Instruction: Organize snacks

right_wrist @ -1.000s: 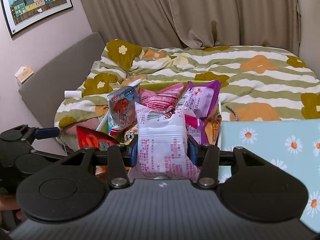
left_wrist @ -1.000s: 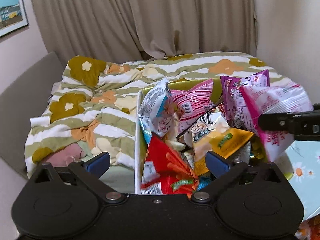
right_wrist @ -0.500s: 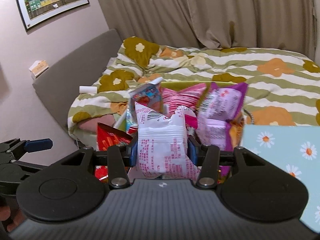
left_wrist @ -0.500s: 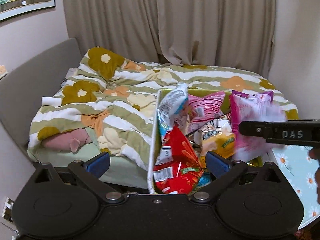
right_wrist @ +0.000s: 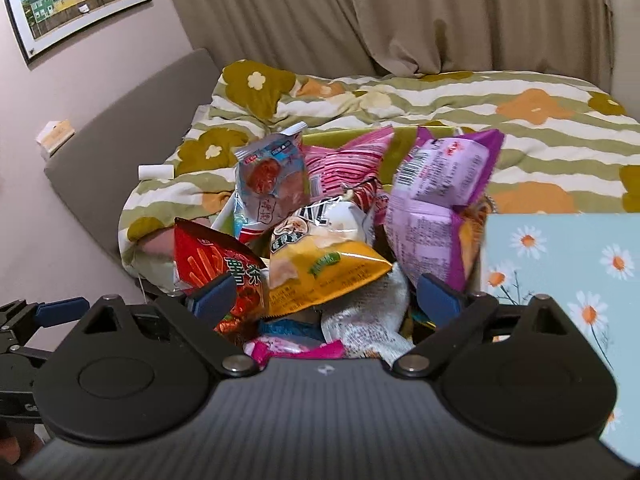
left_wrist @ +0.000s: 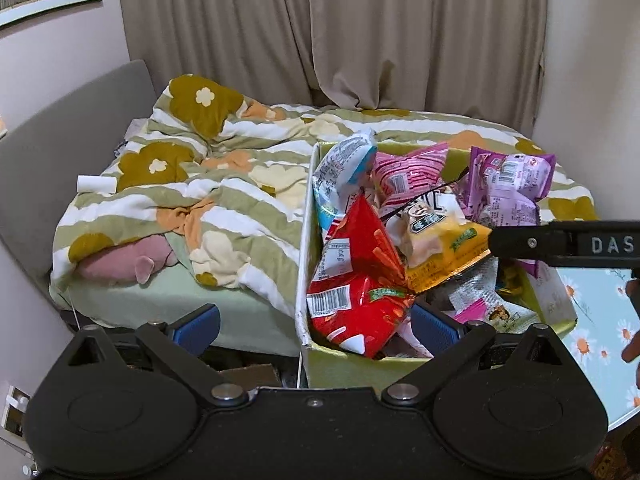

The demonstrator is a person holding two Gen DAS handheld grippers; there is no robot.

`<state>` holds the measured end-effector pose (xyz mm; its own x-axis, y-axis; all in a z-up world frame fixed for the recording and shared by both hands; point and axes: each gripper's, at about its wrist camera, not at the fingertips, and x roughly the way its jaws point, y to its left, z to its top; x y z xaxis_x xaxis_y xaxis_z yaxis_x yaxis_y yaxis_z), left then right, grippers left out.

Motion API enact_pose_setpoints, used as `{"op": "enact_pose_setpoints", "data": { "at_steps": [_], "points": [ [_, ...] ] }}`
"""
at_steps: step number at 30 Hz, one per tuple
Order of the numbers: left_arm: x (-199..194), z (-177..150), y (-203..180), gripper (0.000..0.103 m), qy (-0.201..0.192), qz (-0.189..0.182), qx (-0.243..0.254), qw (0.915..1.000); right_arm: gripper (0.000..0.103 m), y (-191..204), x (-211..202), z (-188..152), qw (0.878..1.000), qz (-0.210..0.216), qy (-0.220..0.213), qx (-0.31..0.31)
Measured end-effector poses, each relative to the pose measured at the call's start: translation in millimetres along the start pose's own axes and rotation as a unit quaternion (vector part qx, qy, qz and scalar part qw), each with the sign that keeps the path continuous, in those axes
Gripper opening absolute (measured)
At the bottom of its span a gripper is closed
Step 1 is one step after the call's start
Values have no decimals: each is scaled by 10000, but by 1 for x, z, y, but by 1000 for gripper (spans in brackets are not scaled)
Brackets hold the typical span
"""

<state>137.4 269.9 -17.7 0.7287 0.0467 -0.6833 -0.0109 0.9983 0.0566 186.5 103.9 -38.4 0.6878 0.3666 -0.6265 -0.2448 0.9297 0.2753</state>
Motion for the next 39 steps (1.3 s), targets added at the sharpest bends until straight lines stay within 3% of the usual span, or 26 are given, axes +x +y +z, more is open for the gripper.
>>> {"op": "enact_pose_setpoints", "data": {
  "at_steps": [9,14,20,30,39],
  "points": [
    [-50,11,-29,103,-564,-51,32,9984,103,-7,-59,5,9987,-197,-451,-107],
    [-84,17,-51,103,-893,-129,-193,9957,103,-16,-112,9,9940,-719,-757,-339],
    [-114,11,-80,103,-1259,-88,-97,9920,103,-39,-162,-5,9862,-1378,-820,-419],
    [-128,-16,-125,103,-1208,-134,374,9919,103,-80,-194,-49,9782,-1986,-551,-244],
    [-127,-27,-142,103,-1071,-239,458,9929,103,-95,-204,-72,9763,-2124,-420,-57]
  ]
}}
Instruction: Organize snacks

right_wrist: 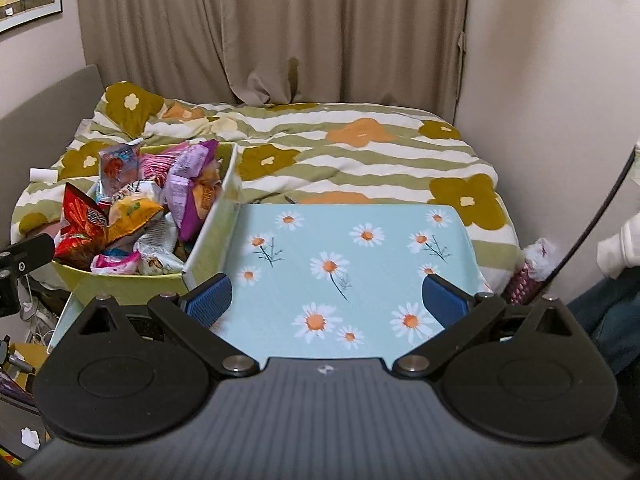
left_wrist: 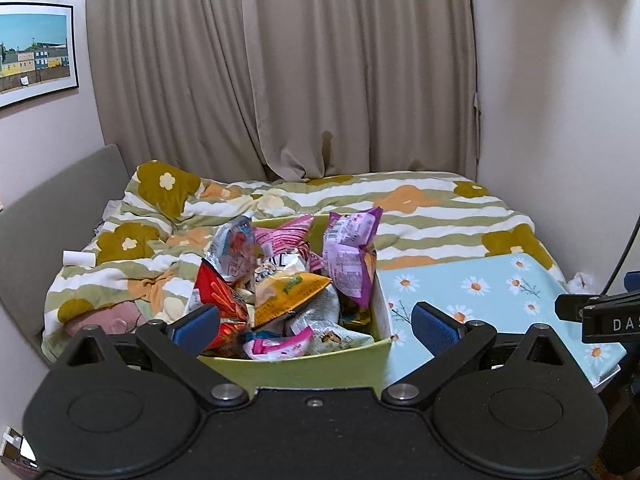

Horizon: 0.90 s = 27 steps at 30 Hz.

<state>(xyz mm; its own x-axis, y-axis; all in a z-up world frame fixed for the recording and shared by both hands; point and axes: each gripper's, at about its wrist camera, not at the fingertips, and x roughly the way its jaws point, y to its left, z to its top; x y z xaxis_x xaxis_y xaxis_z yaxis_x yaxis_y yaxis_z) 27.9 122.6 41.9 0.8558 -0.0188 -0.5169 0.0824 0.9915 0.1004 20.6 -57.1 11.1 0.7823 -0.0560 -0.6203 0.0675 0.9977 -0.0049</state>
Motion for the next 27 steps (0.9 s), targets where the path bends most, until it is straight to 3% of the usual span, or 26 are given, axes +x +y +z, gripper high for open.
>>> {"op": "enact_pose_setpoints", "data": {
  "at_steps": [27],
  "points": [
    [1,-1,-9,103,9,-19,34,10000,103,-10,3,0,9999,-15,-2,111]
  ]
}}
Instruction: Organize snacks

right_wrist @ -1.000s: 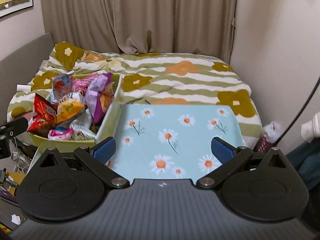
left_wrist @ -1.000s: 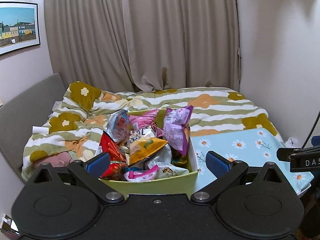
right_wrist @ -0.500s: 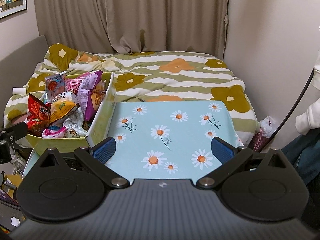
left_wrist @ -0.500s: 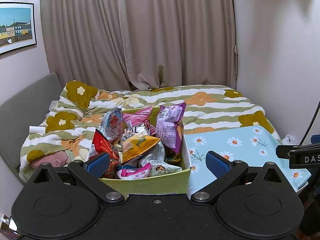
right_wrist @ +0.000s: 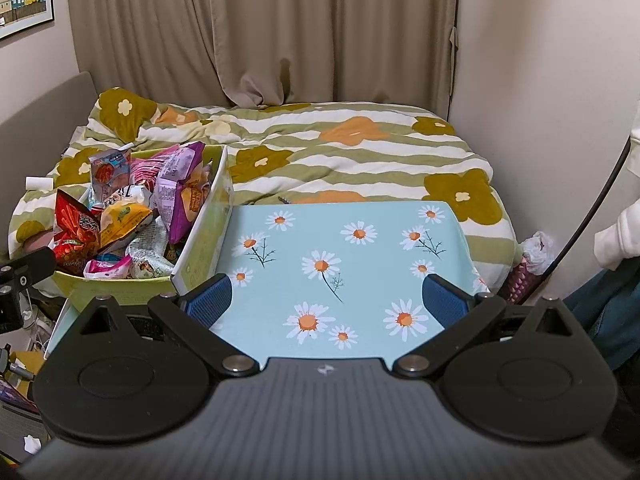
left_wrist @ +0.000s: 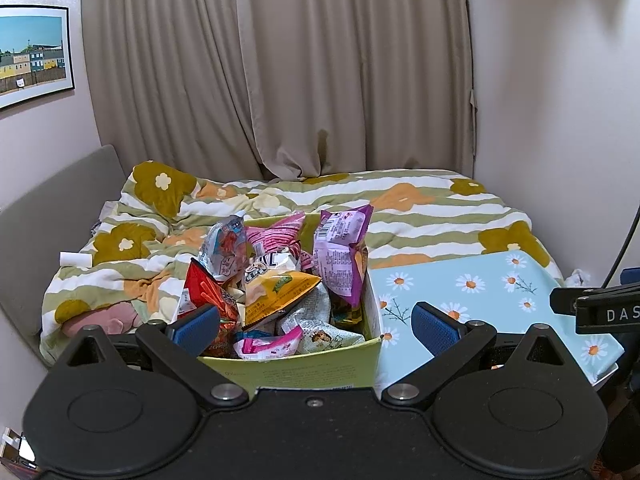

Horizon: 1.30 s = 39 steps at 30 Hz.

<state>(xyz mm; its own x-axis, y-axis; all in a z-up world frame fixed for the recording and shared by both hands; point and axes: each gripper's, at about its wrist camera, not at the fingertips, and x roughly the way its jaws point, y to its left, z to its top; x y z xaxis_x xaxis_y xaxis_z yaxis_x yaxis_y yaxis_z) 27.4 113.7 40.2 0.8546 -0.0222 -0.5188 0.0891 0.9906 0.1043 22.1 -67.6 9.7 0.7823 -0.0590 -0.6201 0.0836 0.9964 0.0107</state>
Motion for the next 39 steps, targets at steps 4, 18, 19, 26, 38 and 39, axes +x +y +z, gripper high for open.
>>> {"op": "enact_pose_setpoints", "data": {
  "at_steps": [4,18,19,26,38,39],
  "points": [
    [0,0,0,103,4,8,-7,10000,103,0,0,0,10000,2,2,-2],
    [1,1,2,103,23,31,-17,10000,103,0,1,0,10000,1,-2,-1],
    [1,1,2,103,28,33,-22,10000,103,0,1,0,10000,4,-2,-2],
    [2,1,3,103,18,24,-45,10000,103,0,1,0,10000,-1,-5,9],
    [5,1,8,103,16,-111,-225,9997,103,-1,3,1,10000,4,-5,13],
    [5,1,8,103,6,-104,-219,9997,103,0,4,1,10000,0,-2,14]
  ]
}}
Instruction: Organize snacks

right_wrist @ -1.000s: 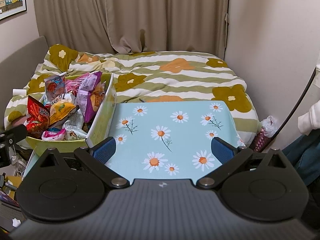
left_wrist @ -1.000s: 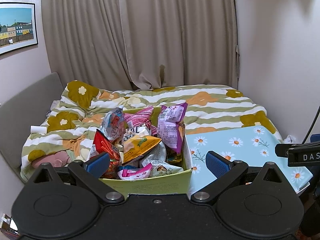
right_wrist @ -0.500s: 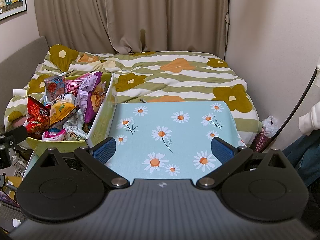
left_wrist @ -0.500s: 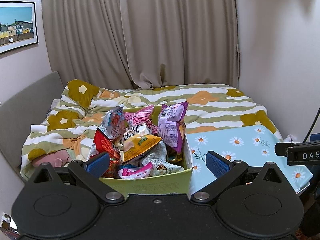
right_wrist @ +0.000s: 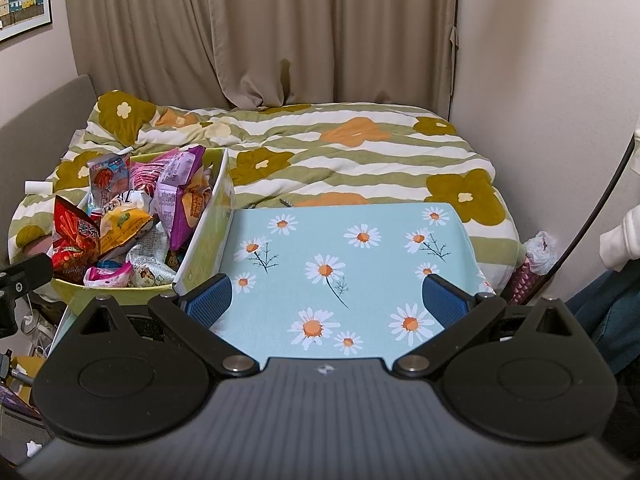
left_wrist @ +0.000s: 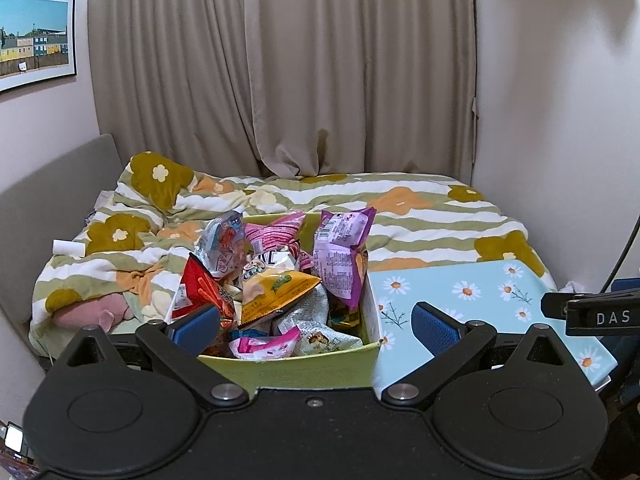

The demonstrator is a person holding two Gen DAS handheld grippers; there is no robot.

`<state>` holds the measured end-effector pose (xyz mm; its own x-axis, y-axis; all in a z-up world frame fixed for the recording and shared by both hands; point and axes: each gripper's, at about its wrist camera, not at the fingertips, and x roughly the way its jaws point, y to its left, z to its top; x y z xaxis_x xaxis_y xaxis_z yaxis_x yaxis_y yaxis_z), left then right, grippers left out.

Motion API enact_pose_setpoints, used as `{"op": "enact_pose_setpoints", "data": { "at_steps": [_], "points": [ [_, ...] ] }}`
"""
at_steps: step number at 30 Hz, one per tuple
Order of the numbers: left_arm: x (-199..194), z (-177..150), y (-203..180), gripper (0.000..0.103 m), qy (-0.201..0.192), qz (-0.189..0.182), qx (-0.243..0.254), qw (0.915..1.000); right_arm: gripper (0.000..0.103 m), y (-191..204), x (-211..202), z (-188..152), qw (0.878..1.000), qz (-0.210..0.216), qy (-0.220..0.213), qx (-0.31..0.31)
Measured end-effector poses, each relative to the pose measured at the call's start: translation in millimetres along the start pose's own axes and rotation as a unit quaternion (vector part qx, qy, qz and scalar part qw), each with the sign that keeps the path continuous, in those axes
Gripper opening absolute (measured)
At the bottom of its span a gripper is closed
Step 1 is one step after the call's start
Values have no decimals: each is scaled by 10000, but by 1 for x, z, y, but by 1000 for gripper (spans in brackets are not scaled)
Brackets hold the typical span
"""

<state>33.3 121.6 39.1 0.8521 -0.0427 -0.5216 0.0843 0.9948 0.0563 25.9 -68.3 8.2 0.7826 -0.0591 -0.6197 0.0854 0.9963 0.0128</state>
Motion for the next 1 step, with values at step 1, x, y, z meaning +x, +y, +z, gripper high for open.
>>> {"op": "enact_pose_setpoints", "data": {
  "at_steps": [1],
  "points": [
    [1,1,1,103,-6,15,12,10000,103,0,-1,-1,10000,0,-3,3]
  ]
}}
